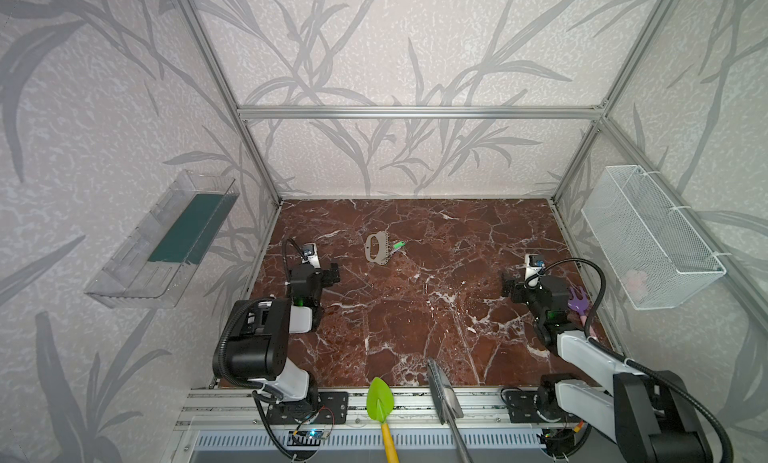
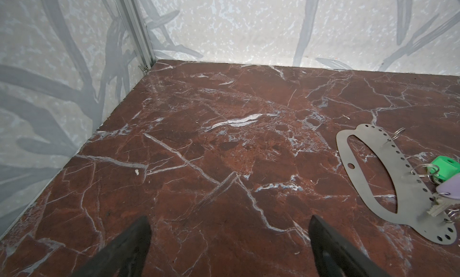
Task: Put the keys on the keyring
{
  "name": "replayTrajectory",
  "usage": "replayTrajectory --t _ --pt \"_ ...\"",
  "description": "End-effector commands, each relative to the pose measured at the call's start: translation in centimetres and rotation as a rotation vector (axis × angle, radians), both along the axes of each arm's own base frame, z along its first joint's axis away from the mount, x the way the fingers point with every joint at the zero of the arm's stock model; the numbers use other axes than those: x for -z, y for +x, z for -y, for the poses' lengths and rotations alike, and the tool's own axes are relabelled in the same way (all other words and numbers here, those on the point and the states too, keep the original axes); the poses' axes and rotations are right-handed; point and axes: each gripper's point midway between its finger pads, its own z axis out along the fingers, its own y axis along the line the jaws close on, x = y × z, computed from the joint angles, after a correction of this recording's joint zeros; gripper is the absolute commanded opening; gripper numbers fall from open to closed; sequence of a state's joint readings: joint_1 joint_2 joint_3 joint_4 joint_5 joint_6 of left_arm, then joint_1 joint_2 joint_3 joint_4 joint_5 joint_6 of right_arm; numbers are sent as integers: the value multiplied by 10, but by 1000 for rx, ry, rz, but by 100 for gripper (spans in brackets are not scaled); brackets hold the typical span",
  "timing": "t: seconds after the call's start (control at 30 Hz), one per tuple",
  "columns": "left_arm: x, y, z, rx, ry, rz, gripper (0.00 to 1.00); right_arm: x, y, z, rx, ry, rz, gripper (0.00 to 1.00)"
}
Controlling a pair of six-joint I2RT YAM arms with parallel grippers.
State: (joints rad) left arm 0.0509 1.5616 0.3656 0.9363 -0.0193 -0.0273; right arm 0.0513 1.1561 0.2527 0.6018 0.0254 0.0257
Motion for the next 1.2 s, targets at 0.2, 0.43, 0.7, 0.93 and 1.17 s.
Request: replayTrajectory --t 0.2,0.43,0.7,0.93,1.17 --pt "-4 3 0 3 -5 16 99 -17 32 -7 -51 -31 176 99" --pt "-4 3 0 3 -5 16 99 8 49 -19 -118 -23 138 99" --pt "-4 3 0 3 -5 16 99 14 57 -26 -155 -22 77 99" --pt "-4 3 0 3 -5 16 99 15 57 -31 -180 -36 72 99" --pt "-4 3 0 3 -5 17 99 16 57 -35 -183 -54 72 99"
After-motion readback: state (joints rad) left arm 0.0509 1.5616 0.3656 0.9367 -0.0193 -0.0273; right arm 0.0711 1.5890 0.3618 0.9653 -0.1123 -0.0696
